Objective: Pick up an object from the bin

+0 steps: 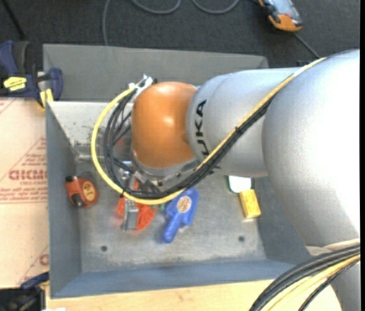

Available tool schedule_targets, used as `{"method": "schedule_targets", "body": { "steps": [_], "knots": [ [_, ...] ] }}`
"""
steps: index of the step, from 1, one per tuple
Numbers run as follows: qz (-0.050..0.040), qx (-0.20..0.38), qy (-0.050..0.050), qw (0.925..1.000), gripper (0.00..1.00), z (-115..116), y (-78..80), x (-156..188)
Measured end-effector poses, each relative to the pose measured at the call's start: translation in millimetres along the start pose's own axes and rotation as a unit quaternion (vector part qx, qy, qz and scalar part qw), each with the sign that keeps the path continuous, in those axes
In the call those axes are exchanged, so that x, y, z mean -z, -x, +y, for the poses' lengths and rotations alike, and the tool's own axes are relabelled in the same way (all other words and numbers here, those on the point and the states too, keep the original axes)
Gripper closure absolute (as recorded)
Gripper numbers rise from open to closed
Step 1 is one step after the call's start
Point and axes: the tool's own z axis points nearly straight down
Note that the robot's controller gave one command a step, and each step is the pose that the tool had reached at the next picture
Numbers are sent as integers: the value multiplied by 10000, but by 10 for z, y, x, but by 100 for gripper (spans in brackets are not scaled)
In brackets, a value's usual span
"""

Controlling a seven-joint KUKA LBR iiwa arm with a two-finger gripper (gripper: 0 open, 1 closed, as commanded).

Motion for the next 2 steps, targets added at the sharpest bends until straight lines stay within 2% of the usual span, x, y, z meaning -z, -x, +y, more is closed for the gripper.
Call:
{"method": "schedule_targets", "body": {
  "steps": [1, 2],
  "knots": [
    [-40, -22, 8, 10000, 0, -7, 22, 46],
    [-61, 1366, 7, 9906, 0, -459, 92, -263]
  ]
}}
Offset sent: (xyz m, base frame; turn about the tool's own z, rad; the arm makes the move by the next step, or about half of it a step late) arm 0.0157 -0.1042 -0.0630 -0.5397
